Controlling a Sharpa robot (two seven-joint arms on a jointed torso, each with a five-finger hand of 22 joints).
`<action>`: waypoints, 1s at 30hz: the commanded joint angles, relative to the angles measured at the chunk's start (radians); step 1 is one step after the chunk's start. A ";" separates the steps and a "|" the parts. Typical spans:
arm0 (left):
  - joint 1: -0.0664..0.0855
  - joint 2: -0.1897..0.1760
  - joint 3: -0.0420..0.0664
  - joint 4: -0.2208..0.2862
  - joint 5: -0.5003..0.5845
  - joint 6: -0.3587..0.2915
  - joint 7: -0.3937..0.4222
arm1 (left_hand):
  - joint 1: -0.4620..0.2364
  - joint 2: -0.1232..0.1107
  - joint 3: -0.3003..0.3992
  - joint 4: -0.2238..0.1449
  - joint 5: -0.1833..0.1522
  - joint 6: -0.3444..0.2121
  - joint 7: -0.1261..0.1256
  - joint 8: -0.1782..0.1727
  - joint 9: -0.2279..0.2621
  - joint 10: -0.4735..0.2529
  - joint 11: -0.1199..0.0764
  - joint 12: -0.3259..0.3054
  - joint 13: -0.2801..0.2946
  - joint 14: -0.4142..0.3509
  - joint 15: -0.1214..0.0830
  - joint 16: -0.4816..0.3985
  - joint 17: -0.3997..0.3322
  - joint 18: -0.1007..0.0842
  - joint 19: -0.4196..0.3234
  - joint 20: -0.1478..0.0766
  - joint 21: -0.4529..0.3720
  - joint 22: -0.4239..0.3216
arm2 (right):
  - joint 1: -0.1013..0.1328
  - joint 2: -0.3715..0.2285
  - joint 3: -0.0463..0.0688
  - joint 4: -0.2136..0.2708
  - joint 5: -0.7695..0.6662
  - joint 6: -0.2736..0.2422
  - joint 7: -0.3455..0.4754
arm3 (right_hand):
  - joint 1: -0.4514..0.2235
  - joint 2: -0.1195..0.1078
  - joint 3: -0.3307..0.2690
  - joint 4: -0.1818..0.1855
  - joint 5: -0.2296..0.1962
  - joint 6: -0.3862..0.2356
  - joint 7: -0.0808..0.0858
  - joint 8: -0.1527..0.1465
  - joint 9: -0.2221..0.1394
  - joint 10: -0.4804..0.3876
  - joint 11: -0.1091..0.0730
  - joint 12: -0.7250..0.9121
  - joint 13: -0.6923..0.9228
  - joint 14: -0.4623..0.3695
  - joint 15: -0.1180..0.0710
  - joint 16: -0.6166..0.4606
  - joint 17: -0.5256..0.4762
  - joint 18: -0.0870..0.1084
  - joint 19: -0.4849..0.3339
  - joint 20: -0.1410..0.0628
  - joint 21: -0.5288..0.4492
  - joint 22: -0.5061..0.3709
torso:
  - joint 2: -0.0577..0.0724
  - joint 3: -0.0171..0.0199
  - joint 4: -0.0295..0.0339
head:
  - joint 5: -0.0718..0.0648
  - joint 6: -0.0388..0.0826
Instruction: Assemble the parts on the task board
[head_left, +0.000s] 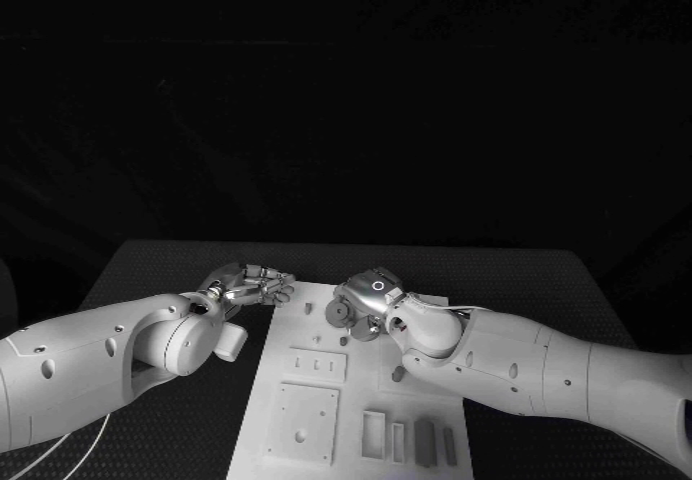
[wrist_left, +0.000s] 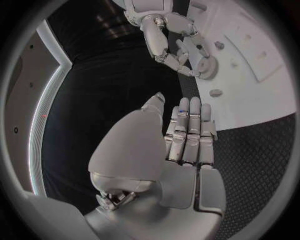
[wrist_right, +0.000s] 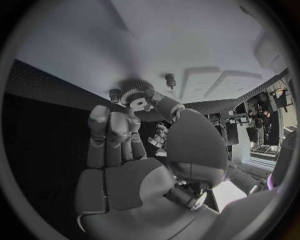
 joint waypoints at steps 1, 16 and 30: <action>0.001 0.002 0.001 0.002 -0.001 0.008 0.005 | 0.003 -0.003 -0.001 0.003 -0.004 0.001 0.007 -0.005 0.000 0.006 0.002 -0.006 0.001 -0.001 0.005 -0.006 0.001 0.019 0.000 0.003 0.004 -0.001 | -0.003 0.000 -0.002 0.001 -0.001 0.009 0.006 | -0.011 0.000 -0.010 -0.002 -0.001 -0.005 0.007 0.007 0.000 0.000 0.001 -0.003 -0.002 -0.001 0.001 -0.006 -0.001 0.048 0.000 -0.005 -0.001 0.004 | -0.001 0.0000 0.0004 | 0.000 0.000; 0.001 0.003 0.001 0.001 -0.001 0.006 0.004 | 0.003 -0.003 -0.001 0.003 -0.004 0.001 0.007 -0.006 0.001 0.006 0.002 -0.006 0.001 -0.001 0.005 -0.007 0.002 0.019 0.000 0.003 0.004 -0.001 | -0.003 0.001 -0.001 -0.003 0.033 0.031 0.013 | -0.005 0.001 -0.006 -0.001 -0.001 -0.011 0.003 0.007 0.000 0.000 -0.003 -0.004 -0.003 -0.001 -0.001 -0.006 -0.002 0.048 0.000 -0.005 -0.003 0.003 | 0.000 -0.0001 0.0010 | -0.001 0.000; 0.001 0.003 0.001 0.001 -0.001 0.005 0.005 | 0.003 -0.003 -0.001 0.003 -0.004 0.000 0.008 -0.006 0.000 0.005 0.003 -0.007 0.001 -0.001 0.006 -0.008 0.003 0.020 0.000 0.003 0.004 -0.002 | -0.003 -0.002 0.001 -0.005 0.130 0.063 0.050 | 0.106 0.014 0.125 -0.005 0.078 -0.043 -0.009 -0.001 -0.008 0.001 -0.015 -0.009 -0.005 0.000 -0.012 -0.011 -0.006 0.048 0.004 0.000 -0.008 0.002 | 0.000 0.0000 0.0003 | 0.001 -0.003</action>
